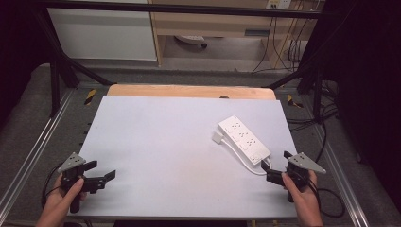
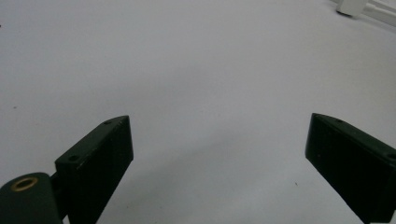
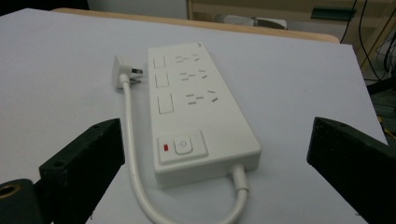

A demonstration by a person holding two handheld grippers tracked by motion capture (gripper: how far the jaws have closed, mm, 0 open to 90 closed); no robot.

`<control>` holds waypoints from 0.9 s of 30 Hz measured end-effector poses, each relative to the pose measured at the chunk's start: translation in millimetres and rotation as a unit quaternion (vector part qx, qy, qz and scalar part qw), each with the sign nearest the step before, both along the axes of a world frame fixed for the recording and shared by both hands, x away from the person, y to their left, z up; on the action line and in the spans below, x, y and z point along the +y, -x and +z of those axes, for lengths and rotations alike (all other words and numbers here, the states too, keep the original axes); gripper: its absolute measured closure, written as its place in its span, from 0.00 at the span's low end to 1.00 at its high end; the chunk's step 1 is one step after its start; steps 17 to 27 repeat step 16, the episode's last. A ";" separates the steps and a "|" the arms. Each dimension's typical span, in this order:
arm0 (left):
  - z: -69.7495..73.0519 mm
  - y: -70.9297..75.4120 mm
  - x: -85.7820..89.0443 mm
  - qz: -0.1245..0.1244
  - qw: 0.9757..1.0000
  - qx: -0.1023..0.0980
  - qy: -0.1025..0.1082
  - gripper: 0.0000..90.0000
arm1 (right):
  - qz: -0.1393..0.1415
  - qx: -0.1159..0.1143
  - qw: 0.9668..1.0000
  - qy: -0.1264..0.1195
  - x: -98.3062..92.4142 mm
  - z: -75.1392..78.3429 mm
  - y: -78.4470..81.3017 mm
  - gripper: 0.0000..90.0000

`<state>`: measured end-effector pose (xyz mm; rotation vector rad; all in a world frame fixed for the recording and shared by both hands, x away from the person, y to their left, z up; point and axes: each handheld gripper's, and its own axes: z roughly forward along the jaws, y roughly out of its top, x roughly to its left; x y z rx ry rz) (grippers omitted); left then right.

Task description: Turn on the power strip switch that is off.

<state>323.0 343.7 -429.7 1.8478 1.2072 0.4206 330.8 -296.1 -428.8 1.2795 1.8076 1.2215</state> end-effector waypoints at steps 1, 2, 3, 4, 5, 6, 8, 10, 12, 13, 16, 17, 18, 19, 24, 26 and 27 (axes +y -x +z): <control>0.0 0.0 0.0 0.000 1.000 0.000 0.000 0.09 | -0.002 0.006 1.000 0.000 -1.8 -2.2 0.6 0.05; 0.0 0.0 0.0 0.000 1.000 0.000 0.000 0.09 | -0.005 0.009 1.000 0.004 -4.1 -4.8 0.8 0.05; 0.0 0.0 0.0 0.000 1.000 0.000 0.000 0.09 | -0.008 0.015 1.000 0.006 -6.0 -7.2 1.2 0.05; 0.0 -0.1 0.0 0.000 1.000 0.000 0.000 0.09 | -0.010 0.023 1.000 0.007 -7.7 -9.5 1.6 0.05; 0.0 0.0 -0.1 0.000 1.000 0.000 0.000 0.09 | -0.011 0.031 0.999 0.006 -9.0 -11.7 2.2 0.05; 0.0 0.0 -0.1 0.000 1.000 0.000 0.000 0.09 | -0.013 0.038 0.999 0.009 -10.1 -14.0 2.5 0.05; 0.0 0.0 -0.1 -0.001 1.000 0.000 0.000 0.09 | -0.013 0.044 0.999 0.013 -11.0 -16.2 2.8 0.05; 0.0 0.1 -0.1 0.000 1.000 0.000 0.000 0.09 | -0.013 0.061 0.998 0.017 -13.0 -22.1 2.9 0.05; 0.0 0.0 -0.1 -0.001 1.000 0.000 -0.001 0.09 | -0.013 0.073 0.997 0.020 -13.4 -25.7 1.8 0.05; 0.0 0.0 -0.2 -0.001 1.000 0.000 -0.001 0.09 | -0.015 0.082 0.996 0.019 -12.9 -27.2 1.1 0.05; -0.1 -0.1 -0.3 -0.001 1.000 0.000 -0.002 0.09 | -0.012 0.100 0.995 0.023 -11.6 -29.1 -2.4 0.05; -0.1 -0.1 -0.3 -0.001 1.000 0.000 -0.002 0.09 | -0.012 0.100 0.995 0.023 -11.6 -29.1 -2.4 0.05; -0.1 -0.1 -0.3 -0.001 1.000 0.000 -0.002 0.09 | -0.012 0.100 0.995 0.023 -11.6 -29.1 -2.4 0.05; -0.1 -0.1 -0.3 -0.001 1.000 0.000 -0.002 0.09 | -0.012 0.100 0.995 0.023 -11.6 -29.1 -2.4 0.05; -0.1 -0.1 -0.3 -0.001 1.000 0.000 -0.002 0.09 | -0.012 0.100 0.995 0.023 -11.6 -29.1 -2.4 0.05; -0.1 -0.1 -0.3 -0.001 1.000 0.000 -0.002 0.09 | -0.012 0.100 0.995 0.023 -11.6 -29.1 -2.4 0.05; -0.1 -0.1 -0.3 -0.001 1.000 0.000 -0.002 0.09 | -0.012 0.100 0.995 0.023 -11.6 -29.1 -2.4 0.05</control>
